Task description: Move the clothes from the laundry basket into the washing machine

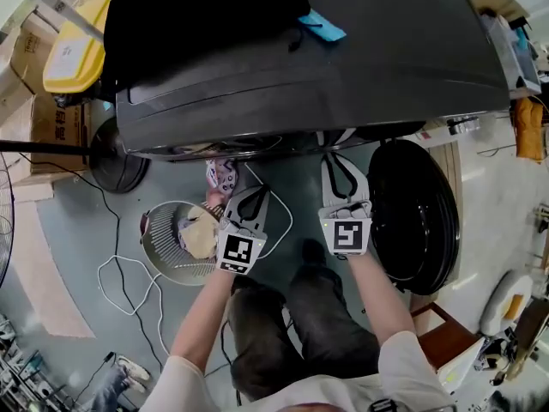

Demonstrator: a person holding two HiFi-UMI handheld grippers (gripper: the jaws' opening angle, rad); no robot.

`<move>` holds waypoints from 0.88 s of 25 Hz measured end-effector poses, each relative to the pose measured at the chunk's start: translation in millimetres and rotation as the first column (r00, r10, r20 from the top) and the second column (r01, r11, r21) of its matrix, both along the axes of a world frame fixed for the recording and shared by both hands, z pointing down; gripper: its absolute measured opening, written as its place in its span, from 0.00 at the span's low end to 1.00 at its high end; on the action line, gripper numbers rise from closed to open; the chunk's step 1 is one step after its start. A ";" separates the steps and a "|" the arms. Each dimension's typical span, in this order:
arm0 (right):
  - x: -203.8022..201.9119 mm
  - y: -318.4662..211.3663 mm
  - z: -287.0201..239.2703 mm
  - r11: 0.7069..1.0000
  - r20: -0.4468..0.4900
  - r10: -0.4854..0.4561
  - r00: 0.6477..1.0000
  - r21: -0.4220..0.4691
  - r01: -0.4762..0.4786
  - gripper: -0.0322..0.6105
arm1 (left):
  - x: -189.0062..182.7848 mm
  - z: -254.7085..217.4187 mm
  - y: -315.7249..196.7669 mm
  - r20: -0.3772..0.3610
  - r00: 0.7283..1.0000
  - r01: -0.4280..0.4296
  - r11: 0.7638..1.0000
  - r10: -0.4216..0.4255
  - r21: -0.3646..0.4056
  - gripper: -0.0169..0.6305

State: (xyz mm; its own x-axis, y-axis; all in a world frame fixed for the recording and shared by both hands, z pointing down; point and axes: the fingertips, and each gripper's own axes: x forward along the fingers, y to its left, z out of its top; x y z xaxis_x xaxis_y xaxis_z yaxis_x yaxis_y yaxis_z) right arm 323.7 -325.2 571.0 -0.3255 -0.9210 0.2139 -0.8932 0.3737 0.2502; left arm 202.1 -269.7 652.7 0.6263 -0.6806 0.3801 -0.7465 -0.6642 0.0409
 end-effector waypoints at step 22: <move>49.3 58.6 -325.7 0.999 0.118 -0.029 0.993 -0.022 0.032 0.07 | -6.9 -365.1 43.9 -0.033 0.985 0.171 0.985 -0.171 0.015 0.04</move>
State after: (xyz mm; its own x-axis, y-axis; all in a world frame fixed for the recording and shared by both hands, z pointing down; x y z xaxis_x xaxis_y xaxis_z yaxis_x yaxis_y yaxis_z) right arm 373.0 -266.7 245.4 -0.3773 -0.9055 0.1942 -0.9041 0.4055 0.1346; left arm 195.2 -225.8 287.6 0.5115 -0.7852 0.3490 -0.8477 -0.5276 0.0555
